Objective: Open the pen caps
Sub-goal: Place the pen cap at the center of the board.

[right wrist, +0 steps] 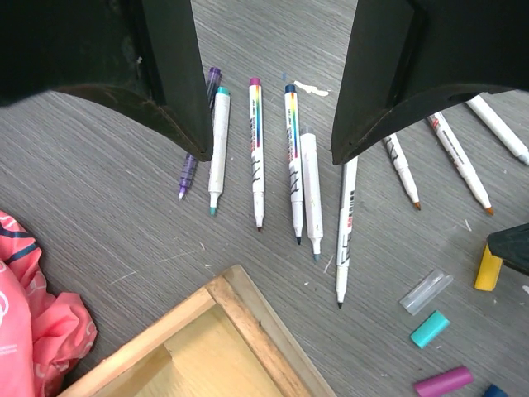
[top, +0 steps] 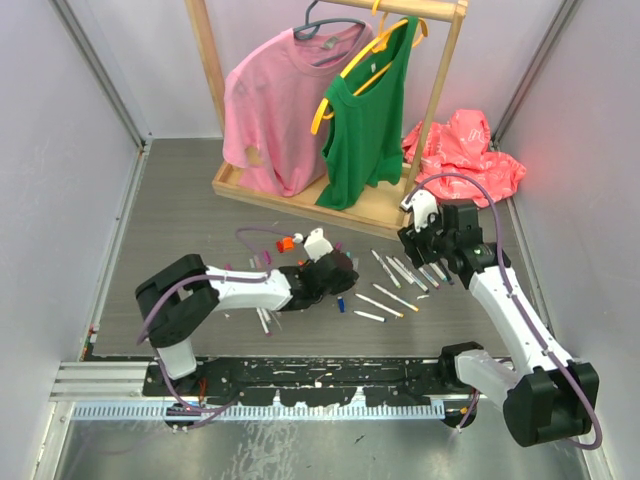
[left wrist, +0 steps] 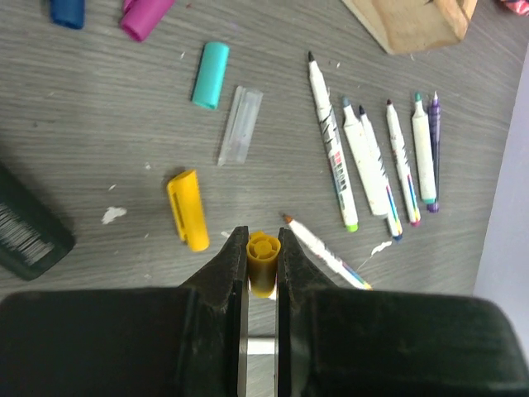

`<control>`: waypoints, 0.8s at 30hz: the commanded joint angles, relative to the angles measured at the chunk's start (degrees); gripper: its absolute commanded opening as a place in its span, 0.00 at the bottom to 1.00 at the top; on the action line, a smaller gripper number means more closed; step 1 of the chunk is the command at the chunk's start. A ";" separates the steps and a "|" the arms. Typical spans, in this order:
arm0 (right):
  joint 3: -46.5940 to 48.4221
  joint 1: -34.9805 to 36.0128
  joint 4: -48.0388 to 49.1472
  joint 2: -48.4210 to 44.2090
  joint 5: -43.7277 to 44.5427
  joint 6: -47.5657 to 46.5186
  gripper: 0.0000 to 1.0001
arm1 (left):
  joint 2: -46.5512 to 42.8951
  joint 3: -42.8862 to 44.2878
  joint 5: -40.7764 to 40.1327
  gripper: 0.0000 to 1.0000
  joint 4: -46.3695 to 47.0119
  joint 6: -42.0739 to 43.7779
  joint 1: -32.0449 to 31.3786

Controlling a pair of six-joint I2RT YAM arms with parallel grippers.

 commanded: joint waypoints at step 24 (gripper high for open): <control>-0.84 -0.77 4.22 -2.39 2.65 1.68 0.66 | 11.56 16.08 -3.14 0.12 -12.24 -4.79 -1.26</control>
